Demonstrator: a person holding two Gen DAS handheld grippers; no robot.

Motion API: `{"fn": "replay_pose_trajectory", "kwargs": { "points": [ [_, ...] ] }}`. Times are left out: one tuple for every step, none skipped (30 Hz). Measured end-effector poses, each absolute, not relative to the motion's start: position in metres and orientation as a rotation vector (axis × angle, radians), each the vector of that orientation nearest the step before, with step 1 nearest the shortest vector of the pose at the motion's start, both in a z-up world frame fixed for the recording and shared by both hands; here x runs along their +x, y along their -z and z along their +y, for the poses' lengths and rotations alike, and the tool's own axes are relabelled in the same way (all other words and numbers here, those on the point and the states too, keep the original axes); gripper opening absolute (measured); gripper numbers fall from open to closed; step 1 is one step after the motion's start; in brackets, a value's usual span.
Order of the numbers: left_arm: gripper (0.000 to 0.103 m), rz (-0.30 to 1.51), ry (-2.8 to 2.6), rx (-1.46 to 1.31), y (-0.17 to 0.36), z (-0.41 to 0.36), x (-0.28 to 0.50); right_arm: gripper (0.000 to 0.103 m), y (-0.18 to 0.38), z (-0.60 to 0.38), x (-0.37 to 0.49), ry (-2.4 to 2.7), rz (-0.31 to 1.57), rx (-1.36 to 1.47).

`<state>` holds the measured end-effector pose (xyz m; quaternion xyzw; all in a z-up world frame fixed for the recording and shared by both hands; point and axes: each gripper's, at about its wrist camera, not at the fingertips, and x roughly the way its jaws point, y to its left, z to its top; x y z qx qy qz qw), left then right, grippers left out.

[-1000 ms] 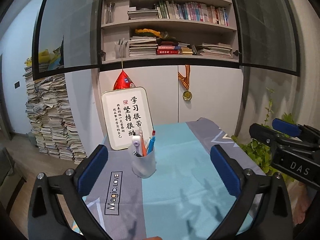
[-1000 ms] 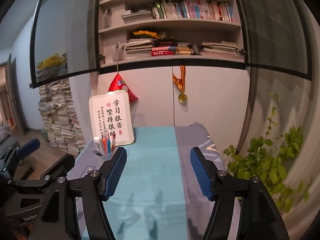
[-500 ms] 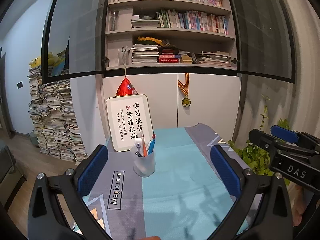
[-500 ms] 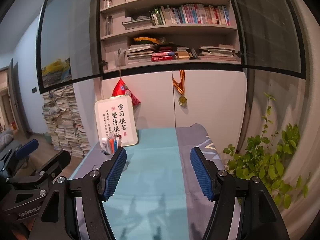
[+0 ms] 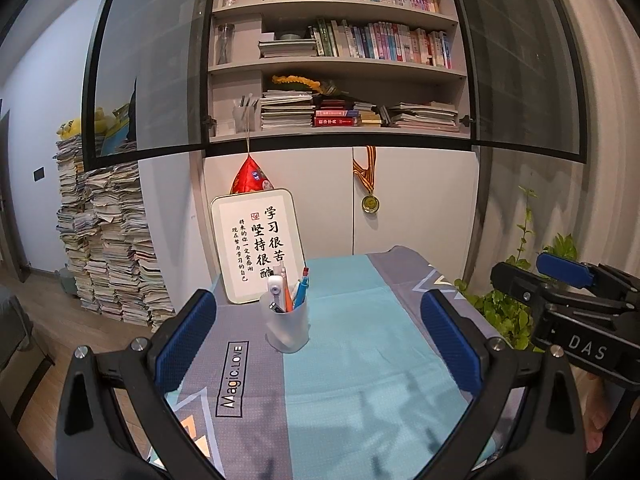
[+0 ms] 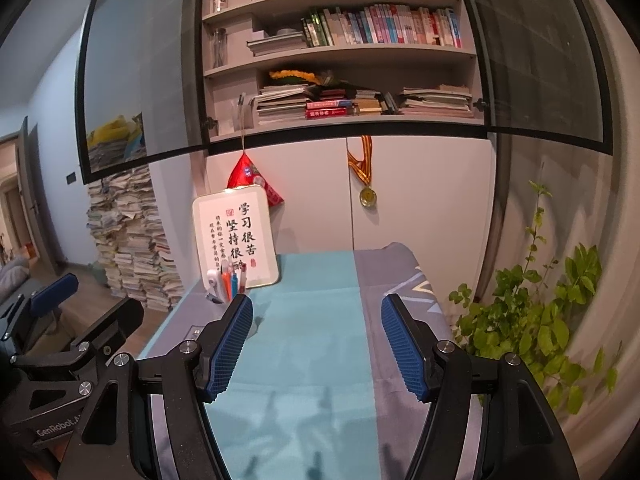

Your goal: Organize stationery

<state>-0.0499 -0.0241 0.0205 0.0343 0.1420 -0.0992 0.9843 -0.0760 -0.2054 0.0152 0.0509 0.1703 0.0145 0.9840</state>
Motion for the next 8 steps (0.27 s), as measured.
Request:
{"fn": "replay_pose_trajectory", "kwargs": {
  "points": [
    [0.102,0.286,0.2,0.069,-0.0202,-0.0242,-0.05,0.068,-0.0149,-0.2051,-0.076,-0.03,0.344,0.101],
    [0.102,0.286,0.2,0.071,-0.02,-0.0244,-0.0503,0.068,-0.0146,-0.2049,-0.0753,-0.031,0.346,0.1],
    [0.102,0.286,0.2,0.071,-0.0204,-0.0242,-0.05,0.068,-0.0145,-0.2043,-0.0761,-0.032,0.347,0.1],
    [0.102,0.287,0.201,0.071,-0.0204,-0.0242,-0.0498,0.068,-0.0143,-0.2045,-0.0752,-0.032,0.349,0.101],
    [0.102,0.287,0.202,0.072,-0.0203,-0.0242,-0.0496,0.068,-0.0146,-0.2052,-0.0736,-0.033,0.351,0.102],
    [0.102,0.287,0.202,0.072,-0.0202,-0.024,-0.0494,0.068,-0.015,-0.2058,-0.0725,-0.033,0.352,0.103],
    [0.102,0.287,0.202,0.071,-0.0202,-0.024,-0.0493,0.068,-0.0151,-0.2058,-0.0726,-0.032,0.352,0.103],
    [0.102,0.288,0.201,0.07,-0.0202,-0.024,-0.0492,0.068,-0.0151,-0.2061,-0.0722,-0.033,0.352,0.102]
  ]
}}
